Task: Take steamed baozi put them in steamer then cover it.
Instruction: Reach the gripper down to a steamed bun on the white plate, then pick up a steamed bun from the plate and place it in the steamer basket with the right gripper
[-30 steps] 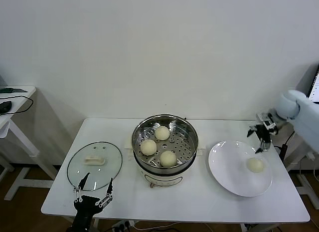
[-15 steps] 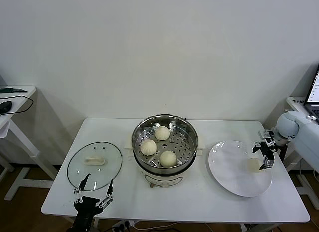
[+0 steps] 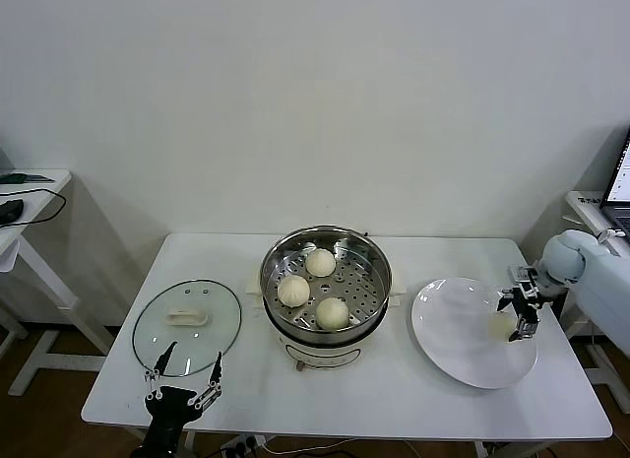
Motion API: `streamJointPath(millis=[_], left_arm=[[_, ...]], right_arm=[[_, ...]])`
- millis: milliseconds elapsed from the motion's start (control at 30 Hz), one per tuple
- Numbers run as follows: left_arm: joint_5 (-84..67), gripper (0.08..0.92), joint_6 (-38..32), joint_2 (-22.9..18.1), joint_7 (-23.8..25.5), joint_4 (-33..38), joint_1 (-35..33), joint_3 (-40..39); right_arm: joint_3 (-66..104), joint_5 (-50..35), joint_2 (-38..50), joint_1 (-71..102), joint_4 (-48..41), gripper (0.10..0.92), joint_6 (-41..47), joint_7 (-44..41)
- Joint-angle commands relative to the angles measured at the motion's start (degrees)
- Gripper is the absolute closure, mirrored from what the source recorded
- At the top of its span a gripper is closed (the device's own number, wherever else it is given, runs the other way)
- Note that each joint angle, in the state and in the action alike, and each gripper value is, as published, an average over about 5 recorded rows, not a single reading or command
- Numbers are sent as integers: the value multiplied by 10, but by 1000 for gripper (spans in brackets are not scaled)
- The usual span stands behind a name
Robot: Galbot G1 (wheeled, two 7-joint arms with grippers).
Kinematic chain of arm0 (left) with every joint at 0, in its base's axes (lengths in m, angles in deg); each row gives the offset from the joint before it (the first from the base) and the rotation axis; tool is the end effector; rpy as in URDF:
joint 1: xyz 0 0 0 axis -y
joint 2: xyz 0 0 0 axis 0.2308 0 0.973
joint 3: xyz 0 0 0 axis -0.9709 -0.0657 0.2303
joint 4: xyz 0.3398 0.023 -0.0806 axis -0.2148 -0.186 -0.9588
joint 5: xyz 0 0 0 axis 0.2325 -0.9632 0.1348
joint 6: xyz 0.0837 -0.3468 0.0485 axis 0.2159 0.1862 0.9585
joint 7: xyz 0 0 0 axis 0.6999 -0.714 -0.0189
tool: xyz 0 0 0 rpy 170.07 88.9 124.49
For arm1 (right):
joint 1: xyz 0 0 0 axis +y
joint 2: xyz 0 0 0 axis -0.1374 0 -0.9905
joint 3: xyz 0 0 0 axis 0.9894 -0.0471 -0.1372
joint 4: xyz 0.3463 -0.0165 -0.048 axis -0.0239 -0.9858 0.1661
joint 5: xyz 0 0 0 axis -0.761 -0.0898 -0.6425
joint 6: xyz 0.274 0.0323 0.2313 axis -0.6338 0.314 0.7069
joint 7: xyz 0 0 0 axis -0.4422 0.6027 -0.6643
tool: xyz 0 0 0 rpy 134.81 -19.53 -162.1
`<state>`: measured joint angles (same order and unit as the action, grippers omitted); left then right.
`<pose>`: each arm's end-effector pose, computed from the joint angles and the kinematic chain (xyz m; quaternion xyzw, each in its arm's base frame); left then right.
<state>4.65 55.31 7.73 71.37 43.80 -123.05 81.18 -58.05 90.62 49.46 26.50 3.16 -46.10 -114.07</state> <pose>0.1043 0.0368 -0.3014 -0.0435 -0.9894 -0.1254 0.0589 0.5216 -0.2919 -0.2249 0.4775 -0.5405 0.5003 0.4792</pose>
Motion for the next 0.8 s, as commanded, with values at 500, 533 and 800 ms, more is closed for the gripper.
streamJointPath(millis=[500, 533, 800], left_arm=[[-6, 177, 5, 5, -1, 7, 10, -8], [-6, 177, 5, 5, -1, 7, 10, -9], [-6, 177, 6, 8, -2, 11, 8, -5]], right_arm=[[-222, -188, -17, -346, 139, 394, 25, -159], [-232, -202, -31, -367, 142, 394, 31, -163], [-343, -341, -147, -492, 182, 397, 89, -137]])
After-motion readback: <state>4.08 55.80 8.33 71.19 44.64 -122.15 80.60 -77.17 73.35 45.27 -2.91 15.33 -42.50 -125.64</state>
